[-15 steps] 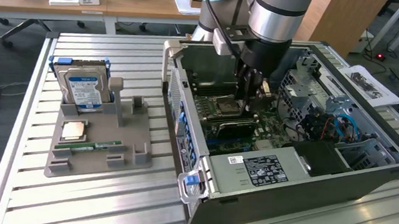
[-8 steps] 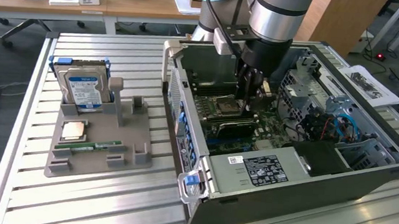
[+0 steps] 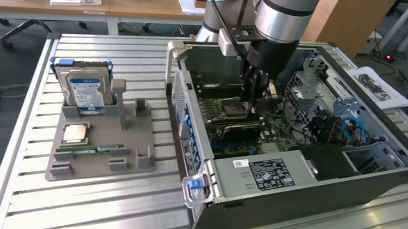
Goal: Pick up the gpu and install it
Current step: 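Press down on the gpu until it lock into place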
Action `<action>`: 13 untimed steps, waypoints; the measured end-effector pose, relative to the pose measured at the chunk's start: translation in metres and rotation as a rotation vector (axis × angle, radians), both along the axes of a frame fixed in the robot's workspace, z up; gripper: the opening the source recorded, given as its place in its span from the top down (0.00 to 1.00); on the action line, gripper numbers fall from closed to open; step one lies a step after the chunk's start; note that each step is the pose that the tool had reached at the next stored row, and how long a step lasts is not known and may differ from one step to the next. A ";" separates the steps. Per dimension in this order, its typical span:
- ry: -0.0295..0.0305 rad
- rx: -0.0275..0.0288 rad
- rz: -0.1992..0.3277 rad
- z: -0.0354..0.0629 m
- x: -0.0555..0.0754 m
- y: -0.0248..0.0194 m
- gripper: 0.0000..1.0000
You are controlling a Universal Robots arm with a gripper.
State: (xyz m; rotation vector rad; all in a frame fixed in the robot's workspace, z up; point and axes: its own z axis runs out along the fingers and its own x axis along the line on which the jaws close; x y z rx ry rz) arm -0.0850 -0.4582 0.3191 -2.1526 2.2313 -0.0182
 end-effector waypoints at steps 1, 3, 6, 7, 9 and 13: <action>0.0000 0.0000 0.000 0.0000 0.000 0.0000 0.49; 0.0000 0.0000 0.000 0.0000 0.000 0.0000 0.56; 0.0000 0.0000 0.000 0.0000 0.000 0.0000 0.67; 0.0000 0.0001 0.000 0.0000 0.000 0.0000 0.73; 0.0000 0.0000 0.000 0.0000 0.000 0.0000 0.79; 0.0000 0.0000 0.000 0.0000 0.000 0.0000 0.89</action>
